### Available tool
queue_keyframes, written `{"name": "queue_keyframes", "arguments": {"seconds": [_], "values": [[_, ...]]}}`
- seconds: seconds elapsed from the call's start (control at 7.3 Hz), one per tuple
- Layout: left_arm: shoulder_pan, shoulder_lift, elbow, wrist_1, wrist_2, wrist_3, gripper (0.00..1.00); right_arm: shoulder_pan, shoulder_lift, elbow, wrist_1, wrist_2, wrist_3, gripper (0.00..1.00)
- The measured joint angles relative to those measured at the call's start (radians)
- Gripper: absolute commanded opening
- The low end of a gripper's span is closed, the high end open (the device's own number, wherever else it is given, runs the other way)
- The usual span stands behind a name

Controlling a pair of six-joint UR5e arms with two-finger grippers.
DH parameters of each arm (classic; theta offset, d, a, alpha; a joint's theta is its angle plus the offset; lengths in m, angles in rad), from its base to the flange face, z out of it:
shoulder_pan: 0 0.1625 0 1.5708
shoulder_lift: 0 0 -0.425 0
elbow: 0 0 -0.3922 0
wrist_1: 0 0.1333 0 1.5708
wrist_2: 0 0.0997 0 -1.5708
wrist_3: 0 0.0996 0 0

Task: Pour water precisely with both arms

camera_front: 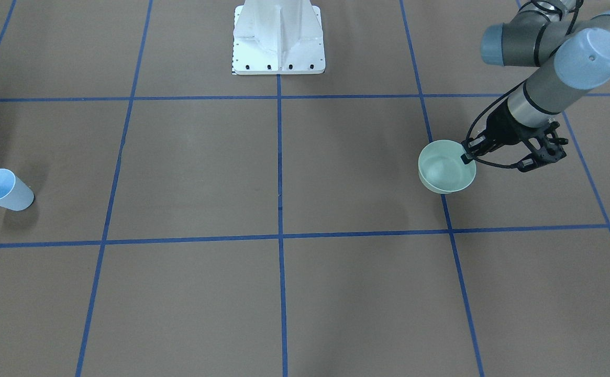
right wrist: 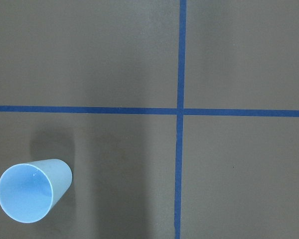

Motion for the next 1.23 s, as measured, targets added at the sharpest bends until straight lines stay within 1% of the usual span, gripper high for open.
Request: {"name": "queue_keyframes", "arguments": {"seconds": [0.14, 0.27, 0.41, 0.55, 0.69, 0.96, 1.23], "values": [[0.003, -0.109, 0.013, 0.072, -0.003, -0.068, 0.00, 0.000, 0.000, 0.001, 0.000, 0.000, -0.001, 0.99], [0.029, -0.222, 0.057, 0.100, -0.003, -0.167, 0.00, 0.000, 0.000, 0.002, 0.001, -0.001, -0.001, 0.99], [0.076, -0.334, 0.124, 0.107, 0.014, -0.266, 0.00, 0.000, 0.000, 0.002, 0.001, -0.003, -0.001, 0.99], [0.128, -0.445, 0.216, 0.105, 0.058, -0.346, 0.00, 0.000, 0.000, 0.002, 0.001, -0.006, -0.002, 0.99], [0.177, -0.525, 0.310, 0.074, 0.107, -0.405, 0.00, 0.000, -0.001, 0.002, 0.001, -0.009, -0.002, 0.99], [0.244, -0.572, 0.455, -0.076, 0.188, -0.492, 0.00, 0.000, -0.001, 0.002, 0.000, -0.010, -0.001, 0.99], [0.283, -0.580, 0.527, -0.140, 0.219, -0.517, 0.00, 0.000, 0.000, 0.002, 0.001, -0.011, -0.001, 0.99]]}}
